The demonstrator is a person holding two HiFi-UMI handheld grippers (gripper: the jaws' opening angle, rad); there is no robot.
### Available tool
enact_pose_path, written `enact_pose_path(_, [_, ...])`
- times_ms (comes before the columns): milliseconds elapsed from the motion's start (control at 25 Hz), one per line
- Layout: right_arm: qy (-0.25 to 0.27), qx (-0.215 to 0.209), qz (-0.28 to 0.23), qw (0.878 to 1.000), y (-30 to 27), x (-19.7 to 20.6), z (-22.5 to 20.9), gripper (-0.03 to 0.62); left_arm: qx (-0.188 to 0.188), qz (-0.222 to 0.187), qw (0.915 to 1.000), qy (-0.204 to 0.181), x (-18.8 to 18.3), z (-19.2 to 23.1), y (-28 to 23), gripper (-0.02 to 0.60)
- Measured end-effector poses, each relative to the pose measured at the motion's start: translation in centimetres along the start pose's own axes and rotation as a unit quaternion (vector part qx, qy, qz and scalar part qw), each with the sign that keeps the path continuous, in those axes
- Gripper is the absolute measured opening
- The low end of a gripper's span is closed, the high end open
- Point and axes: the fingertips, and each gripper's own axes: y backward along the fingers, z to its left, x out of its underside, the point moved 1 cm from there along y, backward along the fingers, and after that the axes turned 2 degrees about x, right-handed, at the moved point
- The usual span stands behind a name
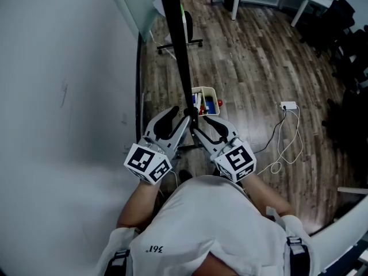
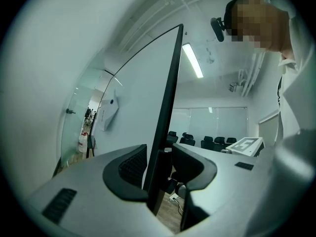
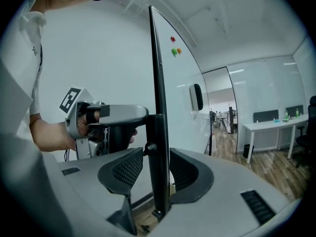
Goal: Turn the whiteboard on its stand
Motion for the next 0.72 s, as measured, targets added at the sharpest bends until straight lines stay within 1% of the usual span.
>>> enact_pose_path(200, [0.003, -0.01, -0.012, 1.0, -1.1, -1.1, 0.2, 0.173, 0.008, -0.012, 0.9997, -0.018, -1.8, -0.3, -1.3, 0.147])
enact_pose_path(280, [0.001, -0.012, -0.015, 1.0, -1.4, -1.5, 0.2, 0.173, 0.012, -0.014, 0.9992, -0.035, -2.5, -0.5, -1.9, 0.147])
enact_pose_path(400, [-0.003, -0.01, -0.019, 1.0, -1.9, -1.8, 0.0, 0.173, 0.006, -0.011, 0.9981, -0.06, -3.4, -0.8, -2.9, 0.147])
enact_pose_path(720, [0.003, 0.0, -0.013, 1.0, -3.1, -2.1, -0.3, 0.173, -0.022, -0.002, 0.9975, -0.067, -3.8, -0.5, -4.7, 0.146])
